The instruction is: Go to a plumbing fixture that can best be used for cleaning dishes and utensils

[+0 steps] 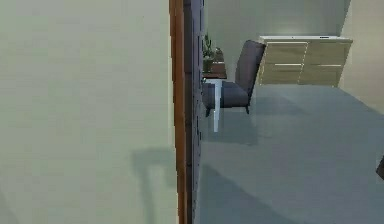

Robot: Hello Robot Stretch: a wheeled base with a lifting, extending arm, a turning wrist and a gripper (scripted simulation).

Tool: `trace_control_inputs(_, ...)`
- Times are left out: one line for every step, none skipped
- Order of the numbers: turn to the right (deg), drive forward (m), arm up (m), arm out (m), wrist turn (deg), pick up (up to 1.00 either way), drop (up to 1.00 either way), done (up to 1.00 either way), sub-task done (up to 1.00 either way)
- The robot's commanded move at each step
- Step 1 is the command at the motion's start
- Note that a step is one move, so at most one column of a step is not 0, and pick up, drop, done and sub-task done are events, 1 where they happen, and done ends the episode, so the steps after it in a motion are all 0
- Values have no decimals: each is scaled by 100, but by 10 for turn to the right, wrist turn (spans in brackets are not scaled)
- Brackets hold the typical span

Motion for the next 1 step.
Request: trace_control_inputs(210,0,0,0,0,0,0,0,0)
